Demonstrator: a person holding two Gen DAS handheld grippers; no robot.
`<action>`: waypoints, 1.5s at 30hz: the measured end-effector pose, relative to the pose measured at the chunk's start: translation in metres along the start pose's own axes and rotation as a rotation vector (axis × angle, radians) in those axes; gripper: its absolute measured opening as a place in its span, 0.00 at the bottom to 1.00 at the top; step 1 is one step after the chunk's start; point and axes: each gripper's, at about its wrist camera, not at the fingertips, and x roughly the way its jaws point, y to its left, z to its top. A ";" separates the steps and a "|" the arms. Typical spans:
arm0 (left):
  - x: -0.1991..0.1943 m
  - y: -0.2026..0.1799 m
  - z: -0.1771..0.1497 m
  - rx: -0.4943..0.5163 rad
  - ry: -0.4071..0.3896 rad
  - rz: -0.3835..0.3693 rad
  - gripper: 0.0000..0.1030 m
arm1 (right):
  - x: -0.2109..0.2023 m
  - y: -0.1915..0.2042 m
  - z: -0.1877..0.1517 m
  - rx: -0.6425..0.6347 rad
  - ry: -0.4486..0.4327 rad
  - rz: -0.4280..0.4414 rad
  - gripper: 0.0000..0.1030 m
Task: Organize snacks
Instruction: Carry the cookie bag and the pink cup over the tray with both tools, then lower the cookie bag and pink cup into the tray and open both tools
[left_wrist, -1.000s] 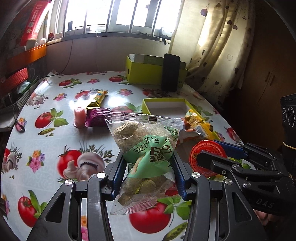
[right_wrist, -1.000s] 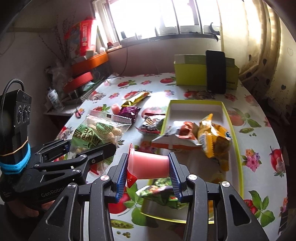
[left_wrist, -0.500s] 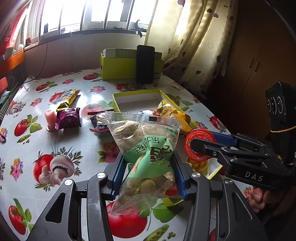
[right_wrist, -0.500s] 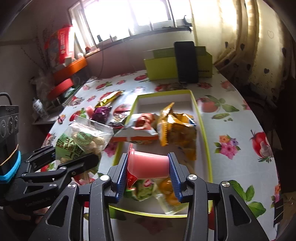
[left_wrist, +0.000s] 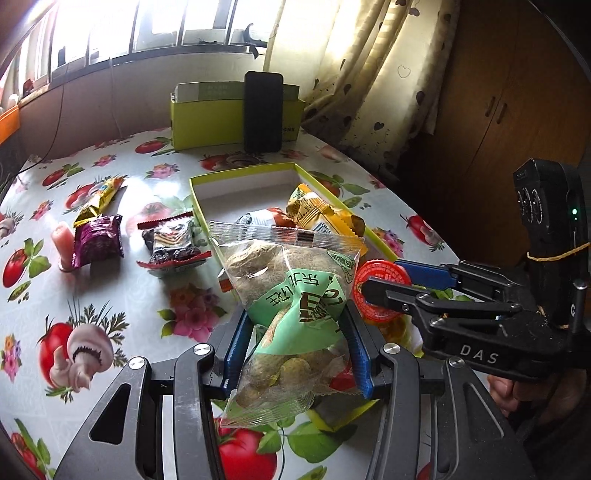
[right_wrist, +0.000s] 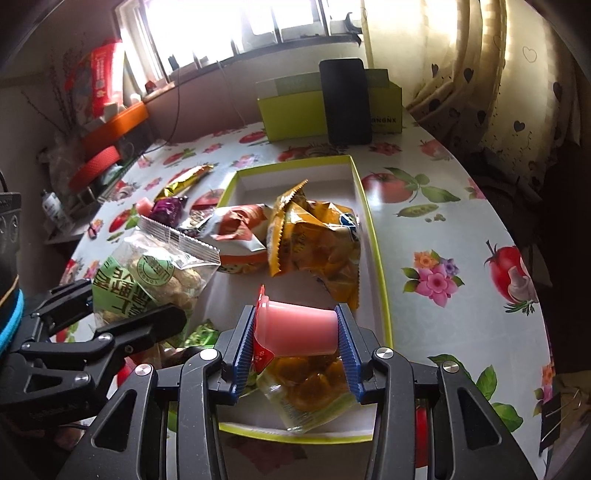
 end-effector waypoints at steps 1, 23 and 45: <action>0.001 -0.001 0.001 0.006 0.003 -0.004 0.47 | 0.001 0.000 0.000 -0.002 0.003 -0.002 0.39; 0.011 0.001 0.009 -0.010 0.003 -0.147 0.57 | -0.011 -0.005 0.006 0.009 -0.032 -0.006 0.45; -0.036 0.059 -0.001 -0.183 -0.110 -0.014 0.59 | -0.027 0.054 0.001 -0.131 -0.071 0.139 0.27</action>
